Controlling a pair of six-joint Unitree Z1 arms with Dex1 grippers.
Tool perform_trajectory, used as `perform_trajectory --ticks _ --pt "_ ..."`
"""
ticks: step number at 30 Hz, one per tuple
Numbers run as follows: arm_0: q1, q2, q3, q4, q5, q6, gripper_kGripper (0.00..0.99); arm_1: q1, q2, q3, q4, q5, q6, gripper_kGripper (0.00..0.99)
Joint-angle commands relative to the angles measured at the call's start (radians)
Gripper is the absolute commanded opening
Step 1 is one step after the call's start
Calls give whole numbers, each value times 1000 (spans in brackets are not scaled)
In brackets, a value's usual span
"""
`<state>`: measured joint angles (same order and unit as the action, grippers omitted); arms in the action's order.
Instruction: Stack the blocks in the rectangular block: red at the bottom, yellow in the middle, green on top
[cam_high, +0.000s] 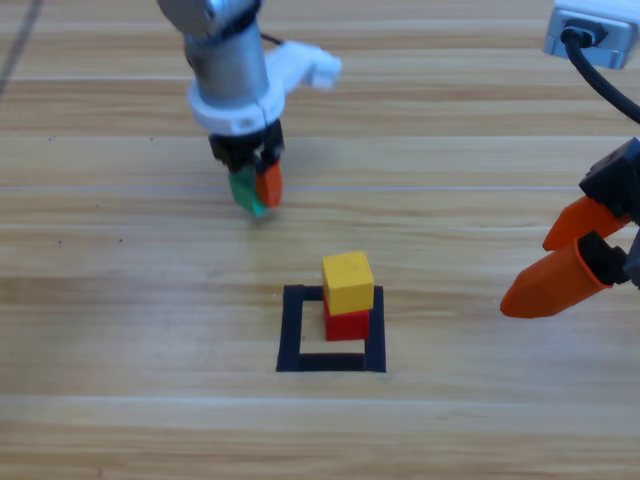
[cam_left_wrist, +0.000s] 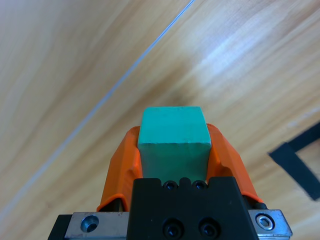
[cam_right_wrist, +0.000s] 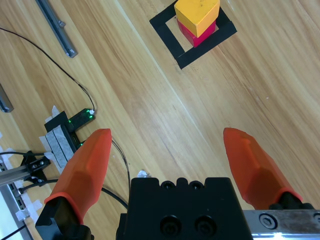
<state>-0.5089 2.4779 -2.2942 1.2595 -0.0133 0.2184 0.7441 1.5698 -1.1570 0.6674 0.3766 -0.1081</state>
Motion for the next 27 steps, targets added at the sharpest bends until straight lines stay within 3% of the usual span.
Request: perform_trajectory --ticks 1,5,15,23,27 --pt "0 -125 -57 107 -19 -257 0 -28 7 19 -23 22 -9 990" --pt "-13 -180 -59 153 -17 -372 0 -28 9 19 -23 22 -10 990" --pt "-83 -364 137 158 3 -674 0 -28 9 22 -23 22 -10 990" --pt "-168 -396 245 159 -2 -904 0 -28 -1 28 -23 22 -9 990" --pt "-223 -384 251 159 -2 -930 0 -28 -7 30 -23 22 -9 990"
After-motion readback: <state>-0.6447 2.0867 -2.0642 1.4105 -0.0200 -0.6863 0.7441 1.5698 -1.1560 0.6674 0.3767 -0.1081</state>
